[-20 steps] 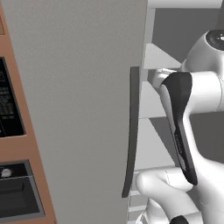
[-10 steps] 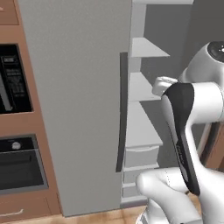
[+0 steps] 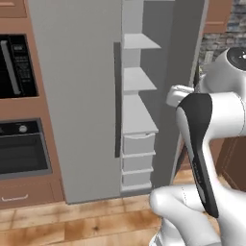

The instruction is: Take the avocado and lime out of the freezer and place them in the tupperware container on the counter. Then put the tupperware containing the vegetables back in the freezer.

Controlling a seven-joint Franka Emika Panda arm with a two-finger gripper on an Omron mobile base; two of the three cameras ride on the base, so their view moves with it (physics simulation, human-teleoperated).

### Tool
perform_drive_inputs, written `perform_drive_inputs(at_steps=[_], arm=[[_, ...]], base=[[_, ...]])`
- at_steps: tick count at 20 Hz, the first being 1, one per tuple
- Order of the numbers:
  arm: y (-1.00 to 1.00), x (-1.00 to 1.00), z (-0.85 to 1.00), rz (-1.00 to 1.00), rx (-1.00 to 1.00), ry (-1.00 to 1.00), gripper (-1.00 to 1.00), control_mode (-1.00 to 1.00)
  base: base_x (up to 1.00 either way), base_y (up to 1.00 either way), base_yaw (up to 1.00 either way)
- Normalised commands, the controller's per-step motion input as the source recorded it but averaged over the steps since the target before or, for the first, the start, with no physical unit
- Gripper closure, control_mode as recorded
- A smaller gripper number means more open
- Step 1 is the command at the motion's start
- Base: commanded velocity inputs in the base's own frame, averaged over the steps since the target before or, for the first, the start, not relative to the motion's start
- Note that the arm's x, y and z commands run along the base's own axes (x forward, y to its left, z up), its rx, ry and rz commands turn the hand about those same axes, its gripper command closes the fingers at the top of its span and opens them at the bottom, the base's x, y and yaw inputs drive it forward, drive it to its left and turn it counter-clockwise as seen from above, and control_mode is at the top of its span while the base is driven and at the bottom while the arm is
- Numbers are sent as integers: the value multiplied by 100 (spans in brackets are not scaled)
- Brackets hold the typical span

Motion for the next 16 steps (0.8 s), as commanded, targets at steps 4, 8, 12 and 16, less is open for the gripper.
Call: perform_drive_inputs(at_steps=[4, 8, 12, 16], arm=[[0, 0, 0, 0, 0, 0, 100, 100], [0, 0, 0, 0, 0, 0, 100, 100], [0, 0, 0, 0, 0, 0, 100, 100], [0, 0, 0, 0, 0, 0, 100, 100]], base=[[-24, -99, 0], [-2, -100, 0], [0, -98, 0], [3, -80, 0]])
